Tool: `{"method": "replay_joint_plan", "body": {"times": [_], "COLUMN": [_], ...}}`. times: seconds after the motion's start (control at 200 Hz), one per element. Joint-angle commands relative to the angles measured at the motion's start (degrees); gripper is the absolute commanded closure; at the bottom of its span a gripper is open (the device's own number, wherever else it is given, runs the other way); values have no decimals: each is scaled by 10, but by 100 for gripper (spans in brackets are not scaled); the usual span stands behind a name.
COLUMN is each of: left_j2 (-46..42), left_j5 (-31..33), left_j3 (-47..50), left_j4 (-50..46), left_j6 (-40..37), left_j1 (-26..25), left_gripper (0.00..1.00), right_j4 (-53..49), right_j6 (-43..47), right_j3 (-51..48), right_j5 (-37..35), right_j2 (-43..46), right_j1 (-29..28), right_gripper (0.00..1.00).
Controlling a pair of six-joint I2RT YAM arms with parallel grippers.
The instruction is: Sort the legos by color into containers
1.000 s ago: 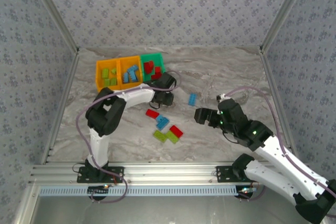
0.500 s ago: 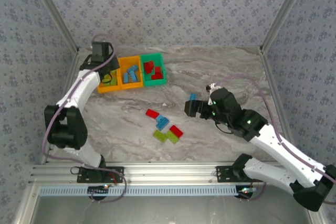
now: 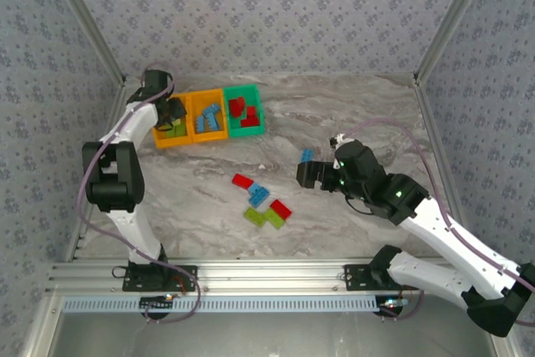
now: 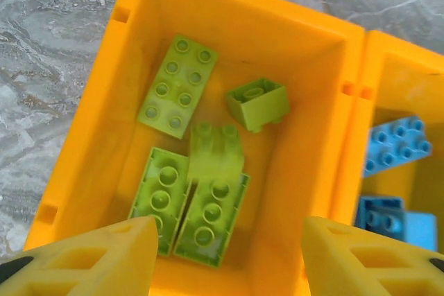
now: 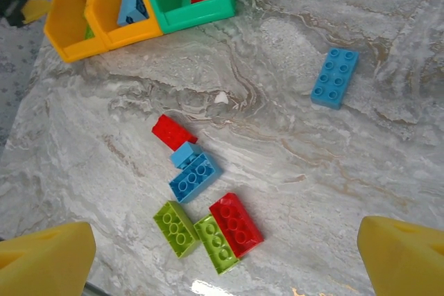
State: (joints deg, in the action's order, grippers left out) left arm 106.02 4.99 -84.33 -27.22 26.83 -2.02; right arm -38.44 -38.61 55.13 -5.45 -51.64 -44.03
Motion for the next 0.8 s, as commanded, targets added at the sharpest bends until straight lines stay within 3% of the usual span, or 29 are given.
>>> {"method": "replay_joint_plan", "body": {"times": [0.0,0.12,0.26,0.555,0.66,0.799], "left_j2": [-115,-241,-361,-439,-467,-505], "left_j5": [-46,-54,-23,-38,-65,-72], "left_j3": [27,94,143,136,163,197], "left_j4": [-5,-1,-25,-240,-269,-274], "left_j6": [15,9,-26,-194,-227,-244], "left_j1": [-20,-87,-223,-499,-543,-548], "left_gripper": [43,43,43,39,32,19], "right_j4": [-13,-2,33,86,107,113], "right_j6": [-6,5,21,51,52,49], "right_j3": [-12,-12,3,96,126,170], "right_j5": [-33,-39,-11,1,15,29], "right_j2": [-8,-52,-141,-393,-475,-549], "right_j1": [-3,15,56,135,158,170], "right_gripper": [1,1,0,3,9,16]}}
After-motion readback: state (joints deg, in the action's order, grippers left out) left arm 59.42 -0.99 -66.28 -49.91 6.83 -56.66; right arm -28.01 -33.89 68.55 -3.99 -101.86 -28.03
